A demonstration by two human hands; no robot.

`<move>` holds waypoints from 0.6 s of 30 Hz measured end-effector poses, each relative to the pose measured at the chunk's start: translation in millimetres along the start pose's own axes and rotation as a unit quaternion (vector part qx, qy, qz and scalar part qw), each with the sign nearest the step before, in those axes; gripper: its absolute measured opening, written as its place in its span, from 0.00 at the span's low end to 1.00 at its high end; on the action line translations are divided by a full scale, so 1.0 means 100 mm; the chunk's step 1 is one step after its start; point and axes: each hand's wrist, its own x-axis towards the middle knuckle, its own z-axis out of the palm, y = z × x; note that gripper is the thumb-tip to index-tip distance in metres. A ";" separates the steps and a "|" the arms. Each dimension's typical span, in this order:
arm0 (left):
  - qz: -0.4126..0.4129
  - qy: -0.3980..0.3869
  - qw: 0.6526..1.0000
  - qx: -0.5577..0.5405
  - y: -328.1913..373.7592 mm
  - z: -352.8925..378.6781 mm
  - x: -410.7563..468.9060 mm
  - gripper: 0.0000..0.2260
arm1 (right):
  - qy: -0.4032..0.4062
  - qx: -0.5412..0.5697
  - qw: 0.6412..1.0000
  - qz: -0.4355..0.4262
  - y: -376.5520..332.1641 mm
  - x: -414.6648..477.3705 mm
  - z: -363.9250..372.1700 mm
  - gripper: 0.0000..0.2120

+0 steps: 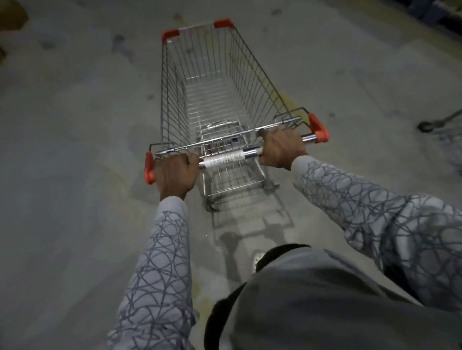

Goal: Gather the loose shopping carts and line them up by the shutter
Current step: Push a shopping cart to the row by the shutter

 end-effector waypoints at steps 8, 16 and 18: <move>0.033 -0.019 0.999 -0.007 -1.33 -0.12 0.67 0.26 | -0.010 0.027 0.996 0.083 -1.36 0.21 -0.09 0.26; 0.151 -0.034 0.988 -0.001 -2.66 -0.25 1.55 0.27 | -0.005 0.056 0.983 0.175 -2.77 0.71 -0.18 0.25; 0.165 -0.044 0.985 0.001 -2.92 -0.29 1.78 0.27 | -0.009 0.052 0.981 0.187 -3.05 0.86 -0.24 0.24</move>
